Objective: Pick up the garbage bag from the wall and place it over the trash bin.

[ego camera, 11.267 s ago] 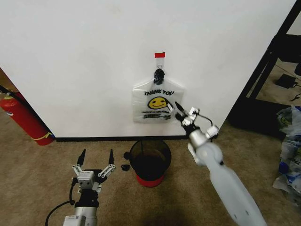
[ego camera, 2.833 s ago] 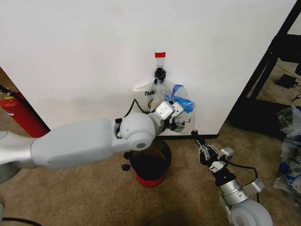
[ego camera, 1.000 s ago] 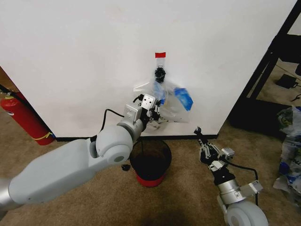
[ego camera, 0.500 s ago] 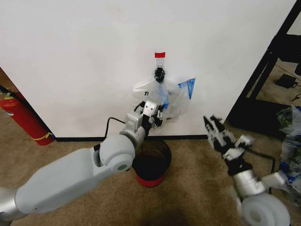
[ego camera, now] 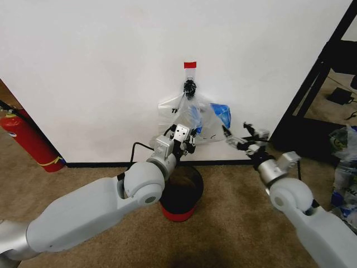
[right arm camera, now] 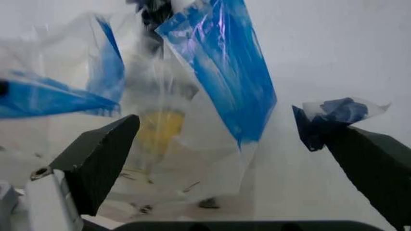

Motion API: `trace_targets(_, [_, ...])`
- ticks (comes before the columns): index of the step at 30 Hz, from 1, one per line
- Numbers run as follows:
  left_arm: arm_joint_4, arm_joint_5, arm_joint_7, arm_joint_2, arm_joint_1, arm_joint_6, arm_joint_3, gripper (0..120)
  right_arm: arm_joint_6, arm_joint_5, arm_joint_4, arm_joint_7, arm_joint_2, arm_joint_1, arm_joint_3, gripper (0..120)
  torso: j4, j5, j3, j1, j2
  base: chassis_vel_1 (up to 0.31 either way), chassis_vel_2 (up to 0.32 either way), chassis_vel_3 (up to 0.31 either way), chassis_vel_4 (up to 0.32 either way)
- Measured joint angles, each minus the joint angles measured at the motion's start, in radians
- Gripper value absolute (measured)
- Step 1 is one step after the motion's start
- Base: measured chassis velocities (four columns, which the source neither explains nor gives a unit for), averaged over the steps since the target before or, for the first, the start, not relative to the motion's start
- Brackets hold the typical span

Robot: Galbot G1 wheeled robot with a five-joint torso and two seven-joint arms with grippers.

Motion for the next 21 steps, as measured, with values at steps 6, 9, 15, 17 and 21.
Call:
trace_targets(6, [-0.001, -0.001, 0.000, -0.004, 0.001, 0.001, 0.003, 0, 0.015, -0.077, -0.053, 0.000, -0.001, 0.097, -0.071, 100, 0.0002, -0.0003, 0.000, 0.000, 0.000, 0.000, 0.000, 0.000, 0.000])
trace_targets(9, [0.000, -0.002, 0.000, -0.007, 0.000, 0.001, 0.003, 0, 0.015, -0.090, -0.075, 0.002, 0.005, 0.133, -0.098, 100, 0.0002, -0.0001, 0.000, 0.000, 0.000, 0.000, 0.000, 0.000, 0.000])
trace_targets(15, [0.001, -0.012, 0.000, -0.008, 0.000, 0.002, 0.004, 0, 0.001, -0.121, -0.156, 0.024, 0.049, 0.223, -0.155, 84, 0.0006, 0.0000, 0.000, 0.000, 0.000, 0.000, 0.000, 0.000, 0.000])
trace_targets(17, [0.001, -0.013, 0.000, -0.007, 0.000, 0.002, 0.004, 0, -0.005, -0.127, -0.170, 0.026, 0.056, 0.236, -0.163, 75, 0.0004, 0.0000, 0.000, 0.000, 0.000, 0.000, 0.000, 0.000, 0.000])
trace_targets(21, [0.001, -0.014, 0.000, -0.005, -0.003, 0.002, 0.004, 0, -0.012, -0.130, -0.169, 0.029, 0.052, 0.234, -0.165, 58, 0.0002, 0.0000, 0.000, 0.000, 0.000, 0.000, 0.000, 0.000, 0.000])
